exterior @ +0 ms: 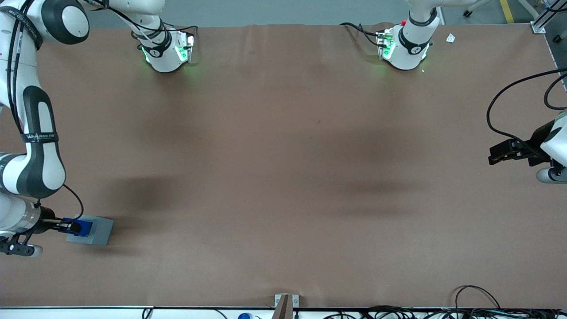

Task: Insert blue part into gray base with right arm
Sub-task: 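Carry the blue block with the right gripper over the gray base's recess, then lower the blue block into the gray base's recess and open the right gripper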

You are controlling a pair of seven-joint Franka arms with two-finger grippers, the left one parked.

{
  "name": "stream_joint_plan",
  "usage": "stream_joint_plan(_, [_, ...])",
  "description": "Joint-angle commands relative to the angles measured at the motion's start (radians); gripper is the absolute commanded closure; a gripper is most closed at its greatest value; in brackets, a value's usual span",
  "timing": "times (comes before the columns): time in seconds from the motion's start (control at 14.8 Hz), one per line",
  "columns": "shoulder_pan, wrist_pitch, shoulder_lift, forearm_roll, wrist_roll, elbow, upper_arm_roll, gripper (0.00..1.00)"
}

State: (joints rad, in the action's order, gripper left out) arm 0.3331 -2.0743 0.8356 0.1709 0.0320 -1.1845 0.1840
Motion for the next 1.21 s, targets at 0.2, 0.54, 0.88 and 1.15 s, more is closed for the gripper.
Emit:
stream_joint_plan(0.2, [-0.002,0.002,0.048,-0.002,-0.007,0.051,0.018,1.00])
stream_joint_plan(0.54, [-0.008,-0.003,0.063,-0.004,-0.007,0.063,0.018,1.00])
stream_joint_plan(0.88, [-0.008,-0.017,0.069,-0.007,-0.004,0.065,0.018,0.99])
stream_joint_plan(1.15, [0.000,-0.017,0.069,-0.014,-0.007,0.062,0.018,0.18])
